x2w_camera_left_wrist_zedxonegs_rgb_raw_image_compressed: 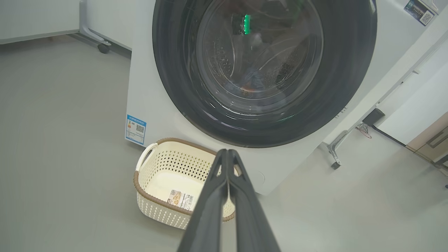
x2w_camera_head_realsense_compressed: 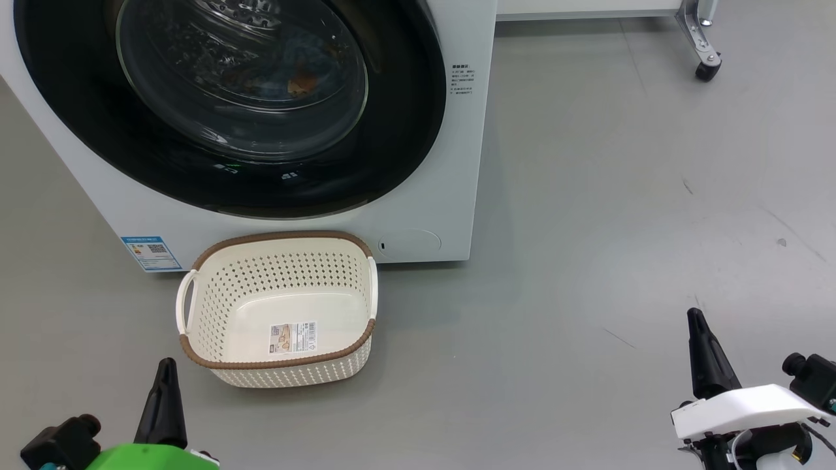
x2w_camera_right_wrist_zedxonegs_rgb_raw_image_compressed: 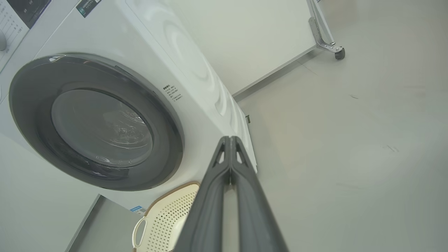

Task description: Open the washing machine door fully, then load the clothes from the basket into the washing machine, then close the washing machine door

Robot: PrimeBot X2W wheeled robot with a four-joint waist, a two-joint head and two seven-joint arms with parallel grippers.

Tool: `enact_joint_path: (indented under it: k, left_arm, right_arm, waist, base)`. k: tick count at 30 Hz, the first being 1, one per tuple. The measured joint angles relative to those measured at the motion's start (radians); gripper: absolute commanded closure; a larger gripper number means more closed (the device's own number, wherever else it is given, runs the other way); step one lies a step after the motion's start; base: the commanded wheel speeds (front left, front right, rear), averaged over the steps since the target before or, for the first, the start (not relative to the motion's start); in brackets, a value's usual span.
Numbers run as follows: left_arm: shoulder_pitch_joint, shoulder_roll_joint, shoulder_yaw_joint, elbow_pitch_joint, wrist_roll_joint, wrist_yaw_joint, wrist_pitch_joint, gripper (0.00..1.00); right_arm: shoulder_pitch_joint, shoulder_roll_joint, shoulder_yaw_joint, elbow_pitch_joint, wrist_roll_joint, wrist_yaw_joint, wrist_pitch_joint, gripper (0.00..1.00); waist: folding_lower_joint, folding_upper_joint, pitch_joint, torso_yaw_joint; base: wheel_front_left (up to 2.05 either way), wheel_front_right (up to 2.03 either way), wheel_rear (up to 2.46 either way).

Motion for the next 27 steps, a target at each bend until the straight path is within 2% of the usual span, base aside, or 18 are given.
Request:
enact_joint_path:
  k: [27]
  left_arm:
    - [-0.056, 0.01, 0.008, 0.049, -0.365, 0.002, 0.088, 1.0]
  right_arm:
    - [-0.04, 0.006, -0.063, 0.036, 0.335, 0.011, 0.09, 1.0]
  waist:
    - [0.0, 0.0, -0.009, -0.009]
  base:
    - [0.0, 0.0, 0.0]
